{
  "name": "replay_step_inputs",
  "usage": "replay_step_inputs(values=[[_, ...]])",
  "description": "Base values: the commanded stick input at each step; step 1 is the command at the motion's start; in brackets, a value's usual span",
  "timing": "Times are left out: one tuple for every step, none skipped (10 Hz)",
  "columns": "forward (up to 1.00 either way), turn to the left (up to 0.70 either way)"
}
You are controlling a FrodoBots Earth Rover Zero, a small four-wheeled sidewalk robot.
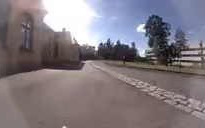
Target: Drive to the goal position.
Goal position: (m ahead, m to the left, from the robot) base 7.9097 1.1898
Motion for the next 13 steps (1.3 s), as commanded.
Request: replay_step_inputs(values=[[1.00, 0.00], [1.00, 0.38], [1.00, 0.40], [1.00, 0.40], [1.00, 0.35], [1.00, 0.16], [1.00, 0.00], [1.00, 0.00], [1.00, 0.00], [1.00, 0.00], [1.00, 0.00], [1.00, 0.00], [1.00, 0.00]])
